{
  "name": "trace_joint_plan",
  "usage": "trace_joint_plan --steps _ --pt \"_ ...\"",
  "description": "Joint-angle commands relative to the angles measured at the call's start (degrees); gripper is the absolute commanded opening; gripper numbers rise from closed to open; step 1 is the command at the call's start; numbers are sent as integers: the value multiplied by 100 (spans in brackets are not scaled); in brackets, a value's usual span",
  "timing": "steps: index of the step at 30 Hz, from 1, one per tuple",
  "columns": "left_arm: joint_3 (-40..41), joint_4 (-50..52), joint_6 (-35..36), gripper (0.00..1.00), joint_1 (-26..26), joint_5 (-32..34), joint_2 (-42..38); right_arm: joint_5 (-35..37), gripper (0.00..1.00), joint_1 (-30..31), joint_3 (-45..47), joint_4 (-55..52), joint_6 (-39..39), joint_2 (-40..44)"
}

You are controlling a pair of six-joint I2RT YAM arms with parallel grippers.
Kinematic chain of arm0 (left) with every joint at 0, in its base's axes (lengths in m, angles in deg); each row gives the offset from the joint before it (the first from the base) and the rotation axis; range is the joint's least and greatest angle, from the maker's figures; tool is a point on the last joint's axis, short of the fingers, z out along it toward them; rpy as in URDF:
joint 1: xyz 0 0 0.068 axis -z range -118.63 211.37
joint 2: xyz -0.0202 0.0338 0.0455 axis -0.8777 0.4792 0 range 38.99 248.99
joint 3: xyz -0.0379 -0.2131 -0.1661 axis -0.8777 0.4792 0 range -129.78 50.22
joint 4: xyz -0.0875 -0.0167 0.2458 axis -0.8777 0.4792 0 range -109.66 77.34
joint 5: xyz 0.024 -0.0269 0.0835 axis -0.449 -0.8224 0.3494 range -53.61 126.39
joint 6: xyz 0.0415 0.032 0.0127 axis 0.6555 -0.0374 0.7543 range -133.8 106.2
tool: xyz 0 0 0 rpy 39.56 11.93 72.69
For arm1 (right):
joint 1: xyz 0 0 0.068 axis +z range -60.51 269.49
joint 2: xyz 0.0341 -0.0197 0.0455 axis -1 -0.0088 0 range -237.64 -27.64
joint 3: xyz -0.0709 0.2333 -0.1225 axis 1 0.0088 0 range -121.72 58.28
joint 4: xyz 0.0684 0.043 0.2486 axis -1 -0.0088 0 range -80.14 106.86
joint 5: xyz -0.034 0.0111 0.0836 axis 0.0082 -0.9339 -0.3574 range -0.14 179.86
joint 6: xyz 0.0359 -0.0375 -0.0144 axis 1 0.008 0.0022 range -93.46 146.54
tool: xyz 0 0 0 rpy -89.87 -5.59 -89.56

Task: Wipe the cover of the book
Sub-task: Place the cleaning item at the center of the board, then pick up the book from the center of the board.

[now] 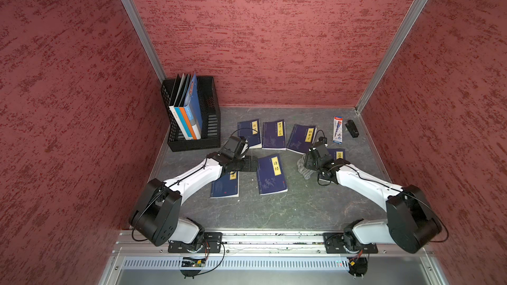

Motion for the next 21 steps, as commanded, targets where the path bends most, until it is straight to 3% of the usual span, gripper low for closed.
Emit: trace_joint_plan --steps 1,4,9,21 --pt "-108 -199 -184 98 102 103 102 -563 69 97 -134 2 -369 240" --pt "-72 -313 -322 98 213 159 192 -1328 67 313 -55 328 -539 312" --pt "-85 -436 -567 97 400 185 465 -2022 66 784 143 880 -573 119" --pt "-238 -565 -1126 96 933 417 988 -2382 49 1237 544 1642 -286 -749"
